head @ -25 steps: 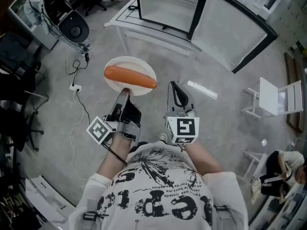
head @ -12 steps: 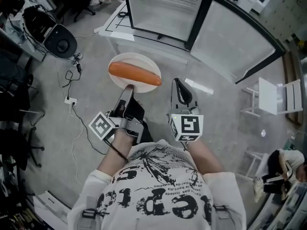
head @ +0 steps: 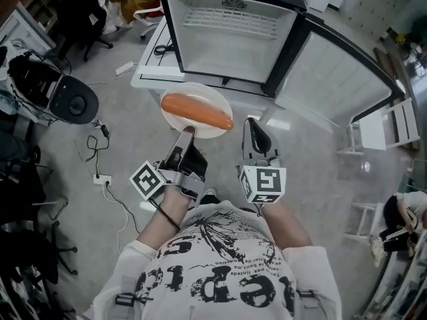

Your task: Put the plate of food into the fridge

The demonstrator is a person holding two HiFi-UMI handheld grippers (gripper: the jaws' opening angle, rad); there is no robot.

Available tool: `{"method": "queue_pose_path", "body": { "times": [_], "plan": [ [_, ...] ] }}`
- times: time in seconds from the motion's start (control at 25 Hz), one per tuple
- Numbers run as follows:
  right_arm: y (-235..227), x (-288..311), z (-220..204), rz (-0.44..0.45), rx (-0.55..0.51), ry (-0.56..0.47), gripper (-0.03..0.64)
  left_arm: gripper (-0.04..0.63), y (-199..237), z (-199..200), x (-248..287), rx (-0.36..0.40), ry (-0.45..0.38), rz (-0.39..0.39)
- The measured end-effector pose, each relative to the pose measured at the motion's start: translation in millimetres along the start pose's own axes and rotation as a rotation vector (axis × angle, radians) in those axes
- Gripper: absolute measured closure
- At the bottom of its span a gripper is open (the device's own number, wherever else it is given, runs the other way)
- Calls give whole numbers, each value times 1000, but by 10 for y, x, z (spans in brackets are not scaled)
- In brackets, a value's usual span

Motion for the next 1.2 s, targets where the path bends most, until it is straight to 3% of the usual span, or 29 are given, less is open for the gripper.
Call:
{"method": "queue_pose_path", "body": {
  "times": [0.28, 0.56, 1.2],
  "plan": [
    [157, 367, -144, -67, 2, 10, 615, 572, 295, 380, 217, -45, 53, 5],
    [82, 759, -320, -57, -39, 38, 615, 572, 626, 480, 578, -56, 83, 1],
    [-554, 2178, -311, 20, 15, 24, 616, 571, 1320, 613, 1778, -36, 1, 44]
  ]
}}
Point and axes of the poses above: the fingertips, and each gripper's own axes: x forward along the fingers, y to its left, z out of its top, the point moved 6 cm from there along -x, backward along the fingers, and after that the axes turned 15 degrees about -z, right-handed, at the moved point
